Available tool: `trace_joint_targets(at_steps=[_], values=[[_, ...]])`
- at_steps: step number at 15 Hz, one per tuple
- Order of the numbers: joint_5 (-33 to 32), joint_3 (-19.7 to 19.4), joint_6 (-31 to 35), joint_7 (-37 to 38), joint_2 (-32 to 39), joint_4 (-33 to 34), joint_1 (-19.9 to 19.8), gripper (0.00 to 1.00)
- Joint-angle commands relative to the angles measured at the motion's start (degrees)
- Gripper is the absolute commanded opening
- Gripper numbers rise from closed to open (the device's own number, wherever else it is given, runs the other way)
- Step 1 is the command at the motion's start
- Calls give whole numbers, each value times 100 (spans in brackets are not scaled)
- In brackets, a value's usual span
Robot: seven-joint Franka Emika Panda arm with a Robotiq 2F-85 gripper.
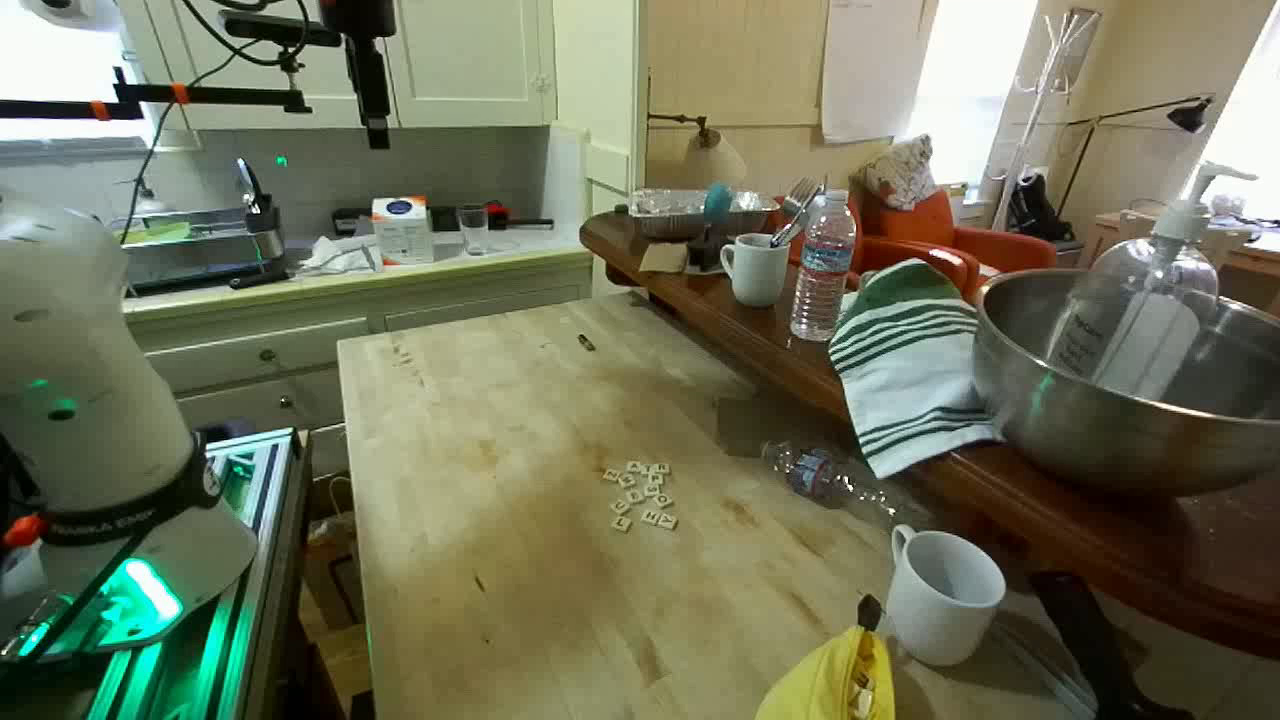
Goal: Put three letter blocks in a line
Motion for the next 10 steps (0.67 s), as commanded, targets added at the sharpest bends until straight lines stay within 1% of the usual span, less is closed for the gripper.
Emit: trace_joint_targets(at_steps=[1, 9, 10], values=[[65, 90, -44, -74, -9, 23, -145, 100], [65, 90, -43, -74, -9, 24, -145, 100], [-14, 56, -95, -111, 29, -63, -194, 100]])
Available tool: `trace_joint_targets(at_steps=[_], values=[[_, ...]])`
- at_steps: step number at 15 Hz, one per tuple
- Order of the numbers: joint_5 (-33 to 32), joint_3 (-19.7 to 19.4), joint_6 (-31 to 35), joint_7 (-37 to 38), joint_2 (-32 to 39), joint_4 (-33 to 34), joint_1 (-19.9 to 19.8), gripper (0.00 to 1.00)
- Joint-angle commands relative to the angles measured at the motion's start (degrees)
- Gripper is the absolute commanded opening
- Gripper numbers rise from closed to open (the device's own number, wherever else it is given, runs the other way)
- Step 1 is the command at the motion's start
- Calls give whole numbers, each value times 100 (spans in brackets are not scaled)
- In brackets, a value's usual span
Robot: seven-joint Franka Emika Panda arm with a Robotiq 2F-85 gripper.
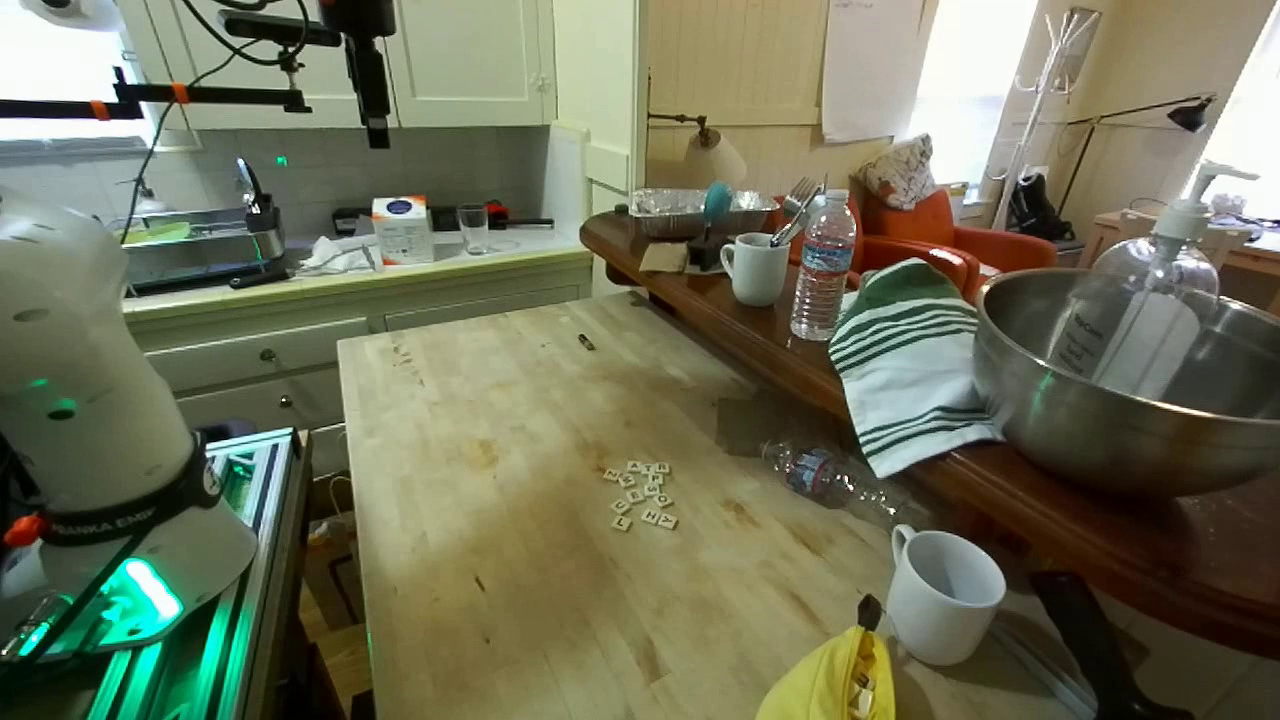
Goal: Put three letter blocks in a line
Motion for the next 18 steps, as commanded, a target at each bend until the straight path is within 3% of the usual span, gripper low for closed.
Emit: trace_joint_targets(at_steps=[1, 6, 12, 16, 18], values=[[-54, 12, -89, -101, 58, -158, -252, 100], [-553, -212, 661, -582, -1, -951, -629, 100], [-797, -824, 1851, -1700, 572, -1462, -693, 100], [-975, -1200, 1815, -2510, 1332, -1320, -687, 100], [-1266, -1198, 1904, -2605, 1635, -1278, -805, 100]])
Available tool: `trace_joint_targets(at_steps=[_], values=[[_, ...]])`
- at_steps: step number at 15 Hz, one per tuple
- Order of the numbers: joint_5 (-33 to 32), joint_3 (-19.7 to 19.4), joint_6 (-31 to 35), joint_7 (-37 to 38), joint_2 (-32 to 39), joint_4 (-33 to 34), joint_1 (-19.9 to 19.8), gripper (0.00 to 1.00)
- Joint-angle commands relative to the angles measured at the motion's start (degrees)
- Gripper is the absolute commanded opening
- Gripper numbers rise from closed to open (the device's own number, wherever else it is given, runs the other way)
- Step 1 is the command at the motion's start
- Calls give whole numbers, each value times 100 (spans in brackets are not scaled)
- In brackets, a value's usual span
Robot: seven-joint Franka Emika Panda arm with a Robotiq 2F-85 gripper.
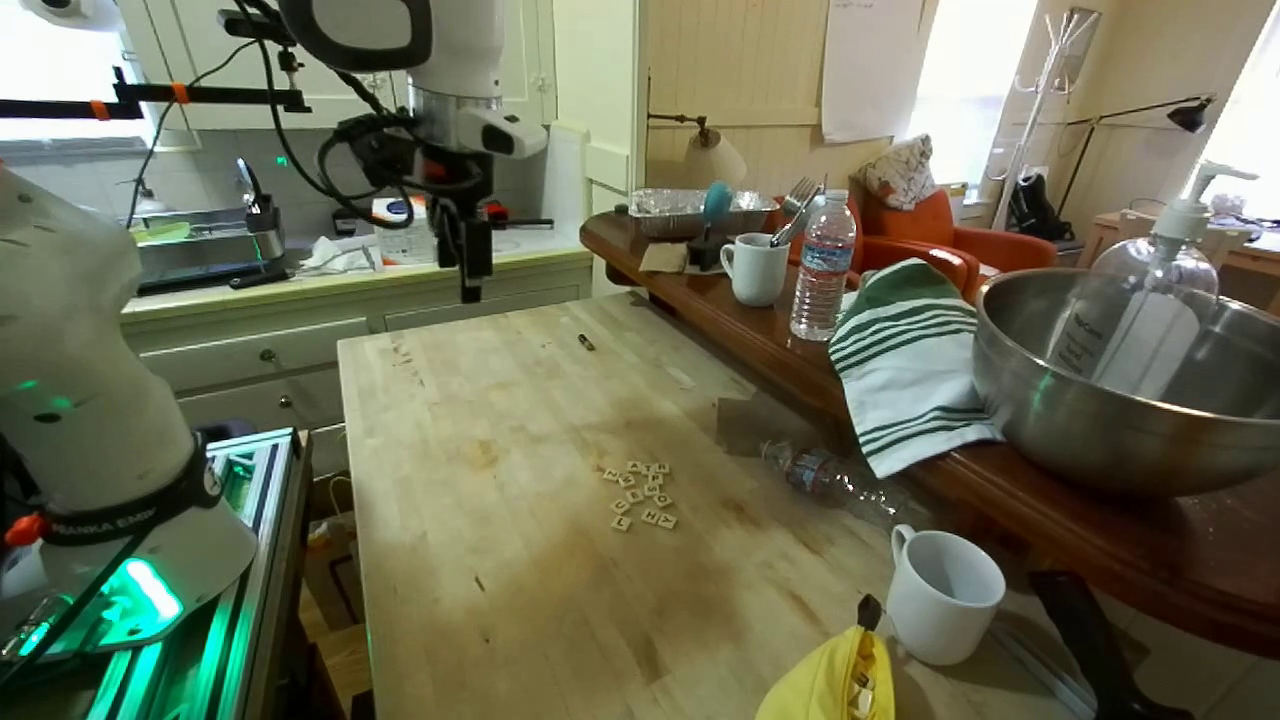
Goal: Put three letter blocks in a line
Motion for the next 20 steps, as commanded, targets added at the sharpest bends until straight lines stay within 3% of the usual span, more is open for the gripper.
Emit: trace_joint_targets(at_steps=[1, 2, 8, 10, 15, 20], values=[[-404, -67, 167, -240, 684, 188, -128, 100], [-210, -55, 59, -132, 325, 34, -64, 100], [-309, -57, 128, -162, 640, 160, -110, 100], [-335, -140, 282, -869, 298, 45, 63, 100], [-347, -507, 902, -2475, 507, -75, 220, 100], [-272, -712, 1814, -3064, 995, -160, 153, 100]])
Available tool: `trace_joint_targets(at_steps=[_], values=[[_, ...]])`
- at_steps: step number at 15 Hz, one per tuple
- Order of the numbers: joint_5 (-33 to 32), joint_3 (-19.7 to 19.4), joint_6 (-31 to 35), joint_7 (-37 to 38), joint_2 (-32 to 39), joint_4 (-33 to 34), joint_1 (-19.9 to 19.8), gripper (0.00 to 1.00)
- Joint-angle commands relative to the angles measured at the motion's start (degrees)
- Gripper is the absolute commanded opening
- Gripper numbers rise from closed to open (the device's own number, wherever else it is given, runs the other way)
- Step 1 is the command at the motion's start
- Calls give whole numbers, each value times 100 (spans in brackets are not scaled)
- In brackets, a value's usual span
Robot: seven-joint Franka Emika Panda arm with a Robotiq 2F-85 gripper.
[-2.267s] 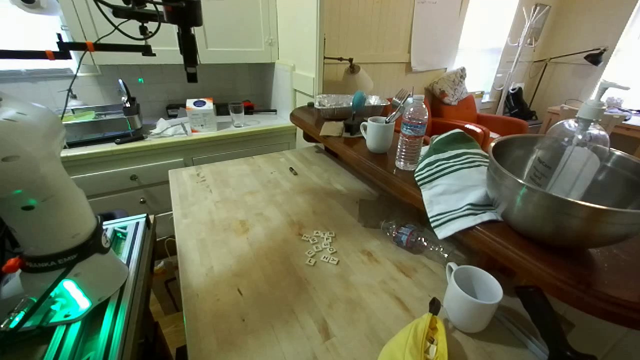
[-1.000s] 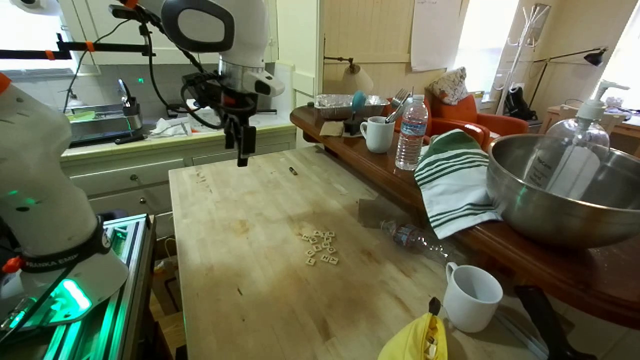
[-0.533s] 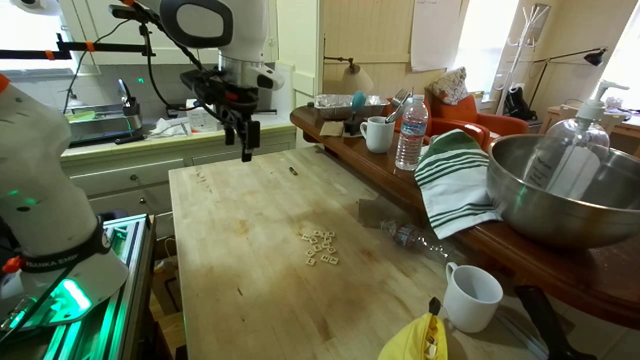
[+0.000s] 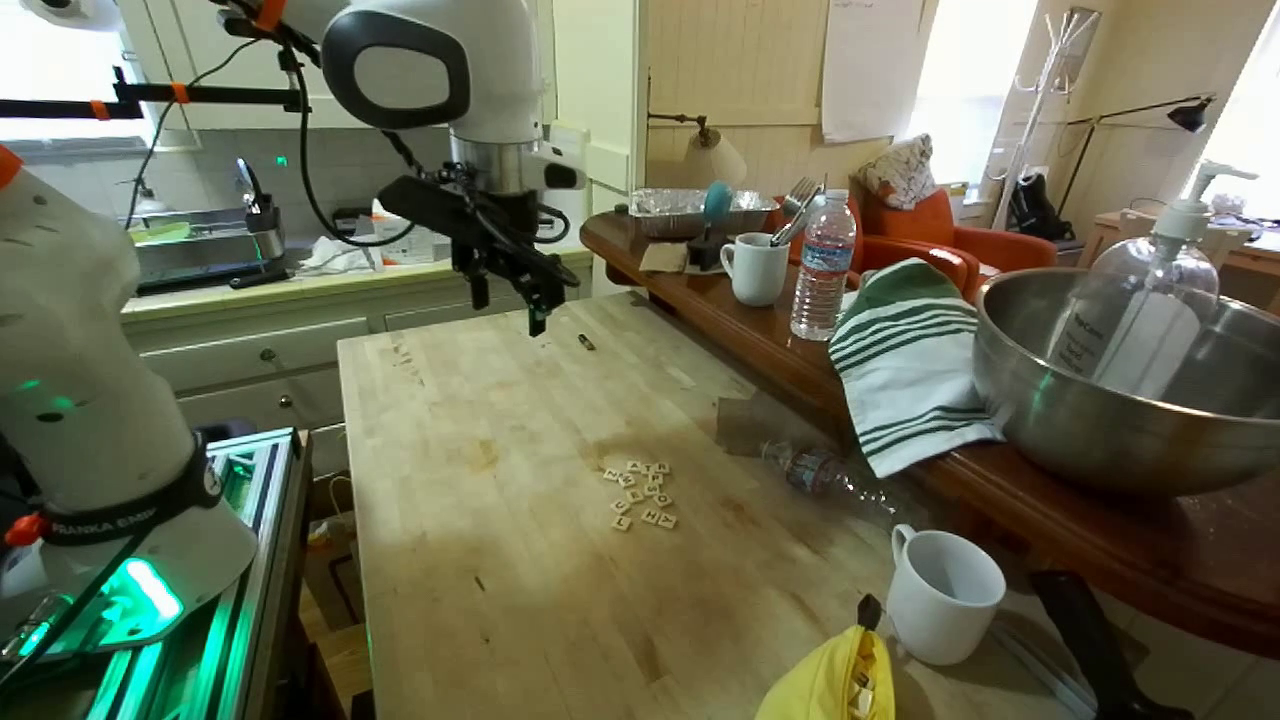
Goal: Put three letter blocks in a line
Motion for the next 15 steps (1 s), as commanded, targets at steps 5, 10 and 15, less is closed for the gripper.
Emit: trace_joint_targets(at_steps=[5, 10, 15], values=[[3, -33, 218, -85, 146, -8, -13, 100], [-626, 106, 254, -207, 462, -58, -129, 100], [-776, 32, 708, -344, 1007, -62, -132, 100]])
